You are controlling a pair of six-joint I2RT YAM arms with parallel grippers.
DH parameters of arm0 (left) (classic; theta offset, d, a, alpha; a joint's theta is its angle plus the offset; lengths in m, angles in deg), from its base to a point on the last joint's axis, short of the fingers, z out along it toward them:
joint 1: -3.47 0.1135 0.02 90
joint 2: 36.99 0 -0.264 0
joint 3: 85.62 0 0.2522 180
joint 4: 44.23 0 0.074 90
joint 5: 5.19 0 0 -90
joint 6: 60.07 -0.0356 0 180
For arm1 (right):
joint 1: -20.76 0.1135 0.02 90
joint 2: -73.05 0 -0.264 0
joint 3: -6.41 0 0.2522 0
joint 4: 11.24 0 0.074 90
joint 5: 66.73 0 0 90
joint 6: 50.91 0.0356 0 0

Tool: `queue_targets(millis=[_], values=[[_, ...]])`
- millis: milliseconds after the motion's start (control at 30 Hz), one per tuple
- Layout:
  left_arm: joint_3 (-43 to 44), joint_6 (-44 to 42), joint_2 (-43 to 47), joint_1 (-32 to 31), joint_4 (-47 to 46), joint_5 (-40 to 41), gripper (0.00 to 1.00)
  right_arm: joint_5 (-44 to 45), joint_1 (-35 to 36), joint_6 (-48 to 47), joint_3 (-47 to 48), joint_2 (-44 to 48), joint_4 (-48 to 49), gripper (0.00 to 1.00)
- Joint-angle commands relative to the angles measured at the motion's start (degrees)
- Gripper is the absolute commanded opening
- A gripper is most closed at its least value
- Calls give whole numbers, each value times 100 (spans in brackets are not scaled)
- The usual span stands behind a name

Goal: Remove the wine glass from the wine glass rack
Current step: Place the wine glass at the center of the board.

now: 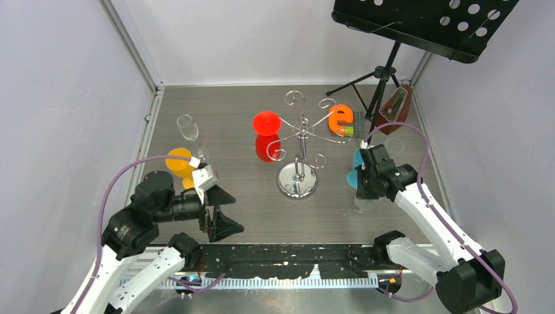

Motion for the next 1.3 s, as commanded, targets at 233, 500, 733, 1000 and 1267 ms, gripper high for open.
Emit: queue_targets(millis=[233, 500, 733, 1000, 1267], values=[[37, 52, -95, -27, -138, 112, 99, -26, -175, -89, -9, -150, 370, 15], [428, 89, -327, -28, 97, 201, 100, 209, -176, -156, 628, 162, 63, 35], [751, 195, -405, -28, 227, 570, 100, 270, -175, -287, 1536, 256, -476, 57], [1308, 556, -740, -20, 147, 1089, 100, 529, -173, -354, 2333, 543, -636, 62], [2305, 1080, -1540, 0, 45, 1535, 100, 312, -174, -830, 2803, 865, -689, 77]])
